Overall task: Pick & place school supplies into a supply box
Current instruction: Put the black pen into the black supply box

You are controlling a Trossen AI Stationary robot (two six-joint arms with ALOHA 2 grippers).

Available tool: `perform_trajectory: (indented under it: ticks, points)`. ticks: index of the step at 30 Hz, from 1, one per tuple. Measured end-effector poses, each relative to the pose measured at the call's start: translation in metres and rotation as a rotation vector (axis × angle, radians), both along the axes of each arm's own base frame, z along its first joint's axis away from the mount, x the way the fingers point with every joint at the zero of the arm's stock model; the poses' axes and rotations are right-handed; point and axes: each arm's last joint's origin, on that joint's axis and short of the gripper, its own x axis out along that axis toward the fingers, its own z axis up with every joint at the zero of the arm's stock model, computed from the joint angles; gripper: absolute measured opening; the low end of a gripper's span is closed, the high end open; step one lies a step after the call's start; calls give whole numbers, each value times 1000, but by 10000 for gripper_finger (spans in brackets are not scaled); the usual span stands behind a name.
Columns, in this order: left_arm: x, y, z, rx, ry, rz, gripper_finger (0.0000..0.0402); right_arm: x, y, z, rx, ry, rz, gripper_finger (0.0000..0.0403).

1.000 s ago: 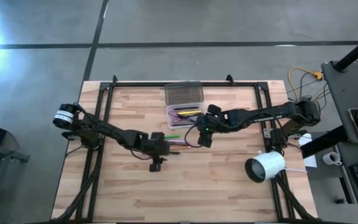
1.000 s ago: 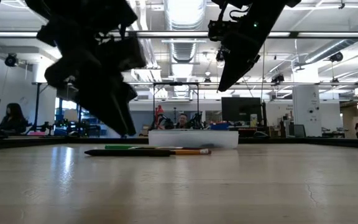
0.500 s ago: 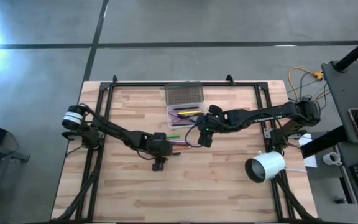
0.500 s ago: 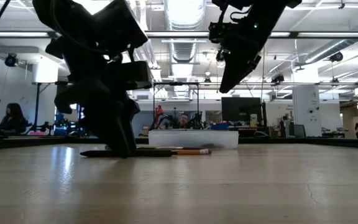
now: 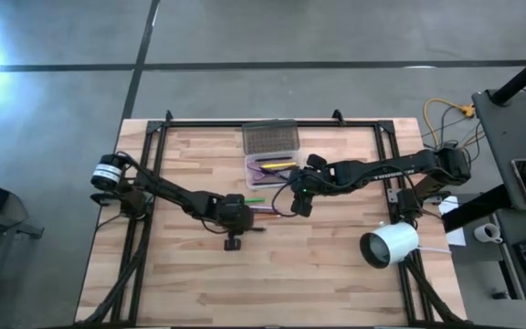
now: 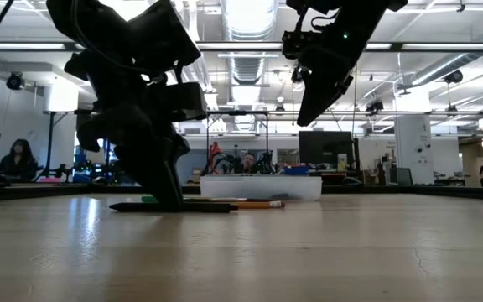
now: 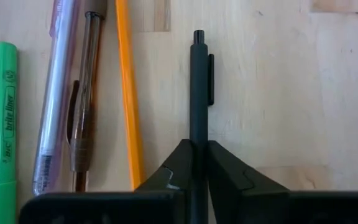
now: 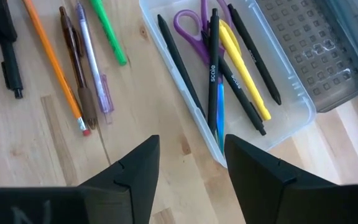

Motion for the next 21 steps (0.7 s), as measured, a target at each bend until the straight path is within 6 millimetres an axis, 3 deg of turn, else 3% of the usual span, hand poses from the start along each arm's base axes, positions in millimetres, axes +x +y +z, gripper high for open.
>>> perform_trajectory:
  ticks: [6,13,17,21]
  points:
    - [0,0,10,-33,-8,25,15,-2,0,8,5,-27,-3,161]
    - [8,18,43,-25,-84,67,12,-23,0,45,14,-164,-14,145]
    - [22,37,69,29,-128,53,12,-38,-2,63,-35,-228,-49,136]
    - [44,73,89,109,-113,62,12,-52,-4,70,-47,-266,-113,131]
